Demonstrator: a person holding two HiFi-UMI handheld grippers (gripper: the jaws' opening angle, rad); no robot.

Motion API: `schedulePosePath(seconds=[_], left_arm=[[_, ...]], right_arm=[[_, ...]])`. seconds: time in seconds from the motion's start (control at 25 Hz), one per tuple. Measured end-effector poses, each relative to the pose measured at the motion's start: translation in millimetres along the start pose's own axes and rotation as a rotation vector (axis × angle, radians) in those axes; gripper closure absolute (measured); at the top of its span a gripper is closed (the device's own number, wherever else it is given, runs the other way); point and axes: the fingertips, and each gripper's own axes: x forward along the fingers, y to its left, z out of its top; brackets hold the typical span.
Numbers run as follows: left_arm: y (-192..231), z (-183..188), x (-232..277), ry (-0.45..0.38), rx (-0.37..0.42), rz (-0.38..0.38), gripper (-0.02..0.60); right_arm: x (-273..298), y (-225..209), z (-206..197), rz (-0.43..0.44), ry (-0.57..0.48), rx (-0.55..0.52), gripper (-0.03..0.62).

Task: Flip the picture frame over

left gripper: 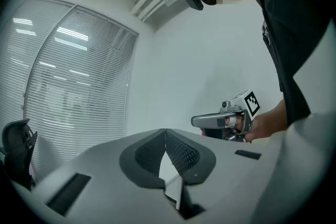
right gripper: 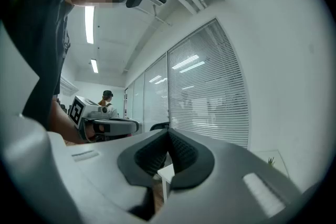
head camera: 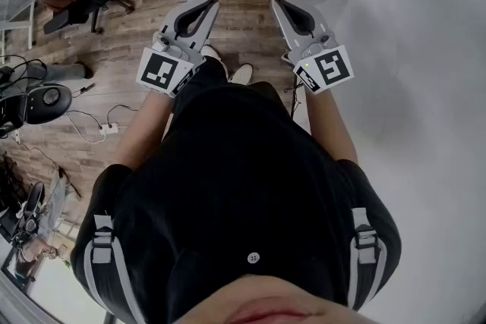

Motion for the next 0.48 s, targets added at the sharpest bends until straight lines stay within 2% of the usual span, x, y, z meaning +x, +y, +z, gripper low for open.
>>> schedulePosePath(seconds=[0.48], left_arm=[[-9, 3, -15, 0.005, -0.013, 0.01, 0.574]], right_arm=[[-6, 12, 2, 0.017, 0.005, 0.01, 0.585]])
